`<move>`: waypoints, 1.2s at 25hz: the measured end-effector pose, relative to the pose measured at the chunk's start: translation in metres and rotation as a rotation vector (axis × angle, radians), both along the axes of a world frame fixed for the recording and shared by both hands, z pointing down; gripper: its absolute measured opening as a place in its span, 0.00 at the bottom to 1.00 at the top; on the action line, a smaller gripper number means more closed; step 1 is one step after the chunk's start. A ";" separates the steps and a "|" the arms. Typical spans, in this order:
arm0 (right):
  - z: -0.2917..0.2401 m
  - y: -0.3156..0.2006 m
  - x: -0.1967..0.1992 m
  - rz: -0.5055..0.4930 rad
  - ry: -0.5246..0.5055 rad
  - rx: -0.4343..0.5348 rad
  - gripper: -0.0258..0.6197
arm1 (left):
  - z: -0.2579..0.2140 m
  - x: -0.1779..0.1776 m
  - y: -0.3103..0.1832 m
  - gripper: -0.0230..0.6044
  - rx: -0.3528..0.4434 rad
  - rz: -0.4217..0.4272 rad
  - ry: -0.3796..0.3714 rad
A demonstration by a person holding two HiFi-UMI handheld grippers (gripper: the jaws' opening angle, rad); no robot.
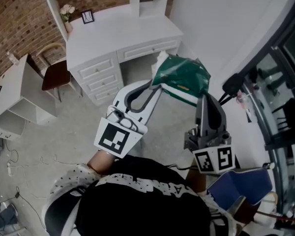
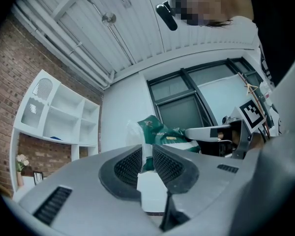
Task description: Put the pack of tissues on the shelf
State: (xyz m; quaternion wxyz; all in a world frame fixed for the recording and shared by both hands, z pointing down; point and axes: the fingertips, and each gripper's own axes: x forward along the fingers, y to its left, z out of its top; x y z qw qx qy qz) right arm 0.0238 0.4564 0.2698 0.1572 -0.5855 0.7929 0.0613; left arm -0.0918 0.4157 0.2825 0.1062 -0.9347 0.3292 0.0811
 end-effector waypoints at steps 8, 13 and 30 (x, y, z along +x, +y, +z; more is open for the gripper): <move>0.000 -0.033 0.006 0.031 0.009 -0.016 0.09 | 0.002 0.007 -0.037 0.19 -0.018 0.032 0.011; 0.000 -0.056 0.012 0.061 0.018 -0.027 0.09 | 0.002 0.015 -0.062 0.19 -0.018 0.060 0.016; 0.002 -0.138 0.014 0.119 0.032 -0.061 0.09 | 0.004 0.020 -0.148 0.19 -0.026 0.113 0.021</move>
